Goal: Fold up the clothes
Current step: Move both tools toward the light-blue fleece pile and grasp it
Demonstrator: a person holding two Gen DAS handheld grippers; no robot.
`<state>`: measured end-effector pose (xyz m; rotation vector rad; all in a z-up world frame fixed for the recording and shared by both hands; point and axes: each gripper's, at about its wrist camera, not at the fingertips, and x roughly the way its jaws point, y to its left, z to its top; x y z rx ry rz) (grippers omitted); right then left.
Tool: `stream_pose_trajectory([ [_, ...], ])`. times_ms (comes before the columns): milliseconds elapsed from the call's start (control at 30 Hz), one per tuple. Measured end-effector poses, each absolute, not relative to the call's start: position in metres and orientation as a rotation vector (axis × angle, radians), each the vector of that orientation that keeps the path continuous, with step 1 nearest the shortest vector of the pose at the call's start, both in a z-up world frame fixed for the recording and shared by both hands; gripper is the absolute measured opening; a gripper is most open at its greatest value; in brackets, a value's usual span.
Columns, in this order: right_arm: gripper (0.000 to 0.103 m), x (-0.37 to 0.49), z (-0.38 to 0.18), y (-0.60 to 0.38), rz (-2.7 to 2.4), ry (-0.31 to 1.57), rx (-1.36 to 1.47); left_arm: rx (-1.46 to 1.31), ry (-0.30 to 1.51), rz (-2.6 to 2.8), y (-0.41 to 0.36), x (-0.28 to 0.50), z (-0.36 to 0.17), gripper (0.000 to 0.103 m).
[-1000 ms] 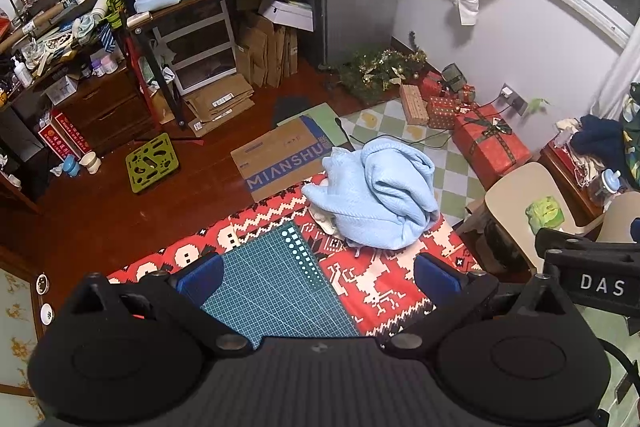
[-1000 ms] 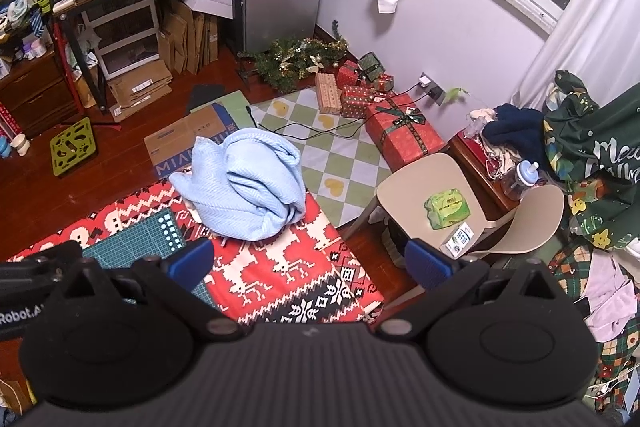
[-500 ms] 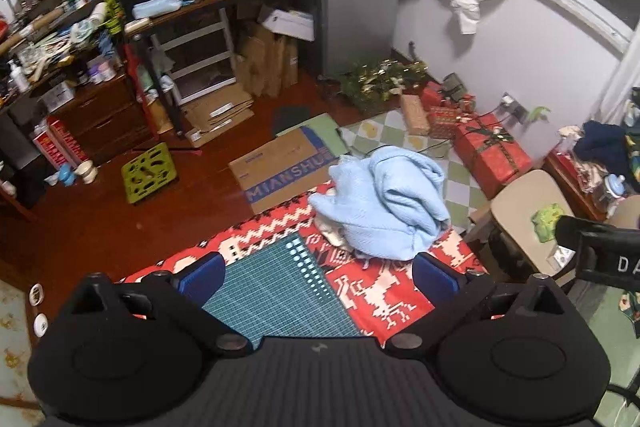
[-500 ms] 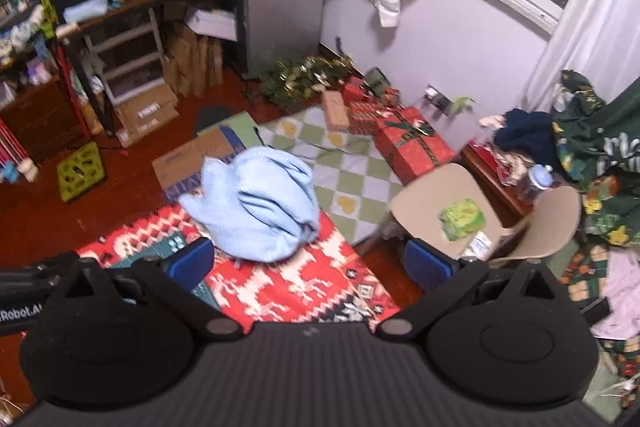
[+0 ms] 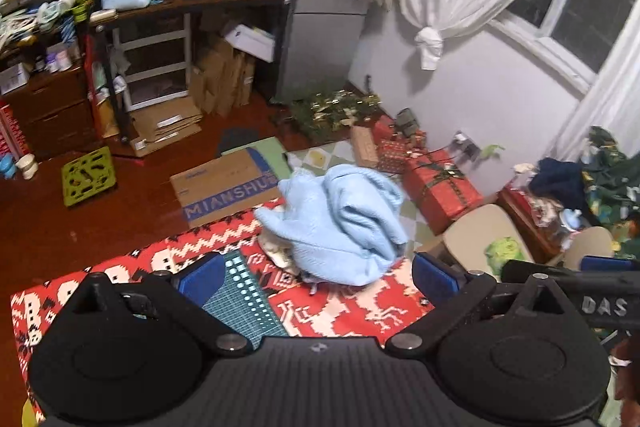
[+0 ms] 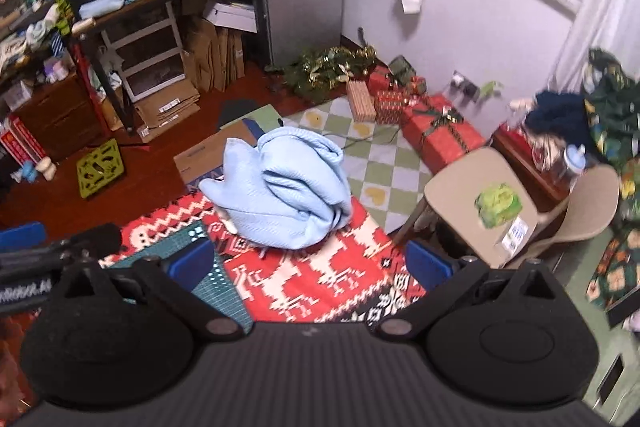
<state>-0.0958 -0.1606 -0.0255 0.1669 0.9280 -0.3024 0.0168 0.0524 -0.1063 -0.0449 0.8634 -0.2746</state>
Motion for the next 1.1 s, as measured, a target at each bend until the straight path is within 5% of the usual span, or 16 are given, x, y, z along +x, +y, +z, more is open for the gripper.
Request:
stream_pose_trajectory([
  [267,0.103,-0.052,-0.073,-0.173,-0.199,0.898,0.121,-0.004,0.856,-0.21,0.032,0.052,-0.139,0.1],
  [500,0.103,0.003,-0.115,-0.206,-0.119,0.852,0.014,-0.149,1.048,-0.194,0.013,0.108,-0.189,0.098],
  [1100,0.103,0.165,-0.29,-0.251,0.05,1.014,-0.09,-0.339,1.252,-0.004,0.001,0.203,-0.338,0.074],
])
